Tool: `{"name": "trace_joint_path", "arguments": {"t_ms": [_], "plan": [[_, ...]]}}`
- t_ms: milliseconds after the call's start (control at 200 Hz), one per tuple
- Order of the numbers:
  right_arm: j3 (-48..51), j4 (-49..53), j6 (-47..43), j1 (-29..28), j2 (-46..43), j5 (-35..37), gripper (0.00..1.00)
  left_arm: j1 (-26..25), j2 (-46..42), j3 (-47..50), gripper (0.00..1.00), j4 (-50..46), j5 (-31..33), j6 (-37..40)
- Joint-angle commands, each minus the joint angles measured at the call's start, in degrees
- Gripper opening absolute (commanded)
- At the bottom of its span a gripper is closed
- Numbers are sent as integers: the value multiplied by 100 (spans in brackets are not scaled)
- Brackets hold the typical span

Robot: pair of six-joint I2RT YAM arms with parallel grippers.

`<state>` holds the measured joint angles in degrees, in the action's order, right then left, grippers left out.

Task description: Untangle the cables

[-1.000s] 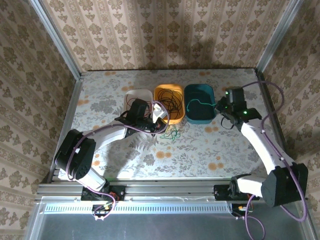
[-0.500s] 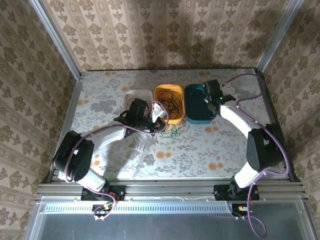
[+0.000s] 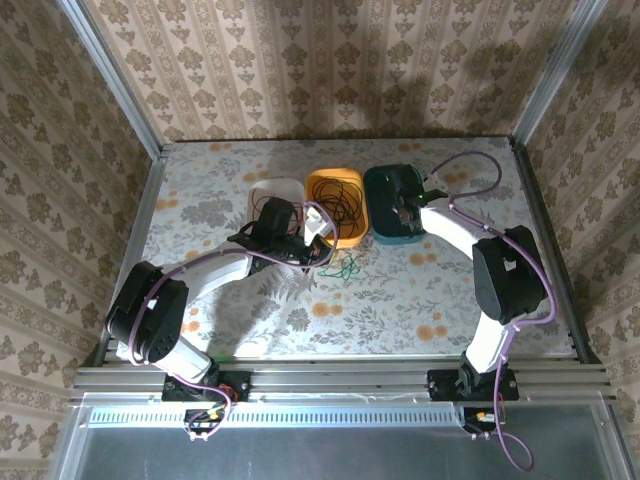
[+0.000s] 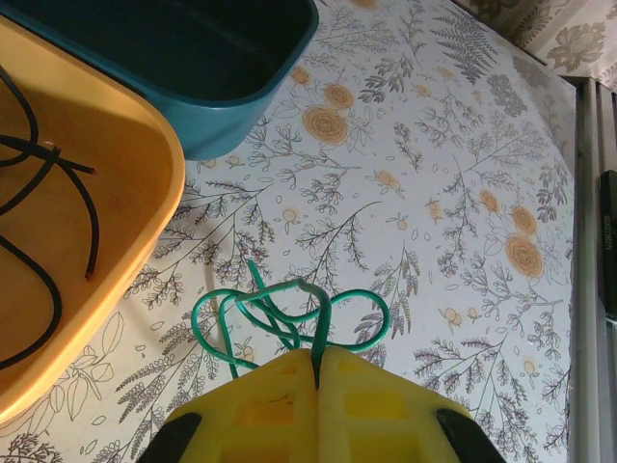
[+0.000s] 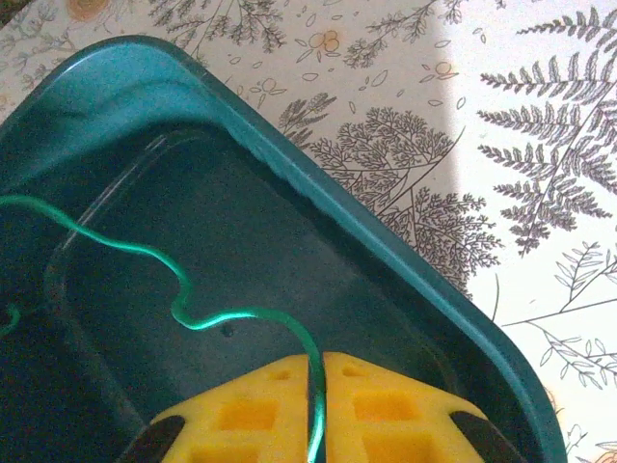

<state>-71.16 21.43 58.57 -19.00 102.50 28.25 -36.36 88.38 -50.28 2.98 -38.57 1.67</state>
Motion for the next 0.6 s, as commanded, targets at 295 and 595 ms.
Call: {"name": "trace_joint_path", "arguments": {"t_ms": [295,595], "plan": [[-105,-21,-814,-36,-743,-409,66,-64,-31,-122,0,-151,-79,101],[688,-320,-2678,-210,-1654,-2434,63,-64,17,-209,0,-265,-151,215]]}}
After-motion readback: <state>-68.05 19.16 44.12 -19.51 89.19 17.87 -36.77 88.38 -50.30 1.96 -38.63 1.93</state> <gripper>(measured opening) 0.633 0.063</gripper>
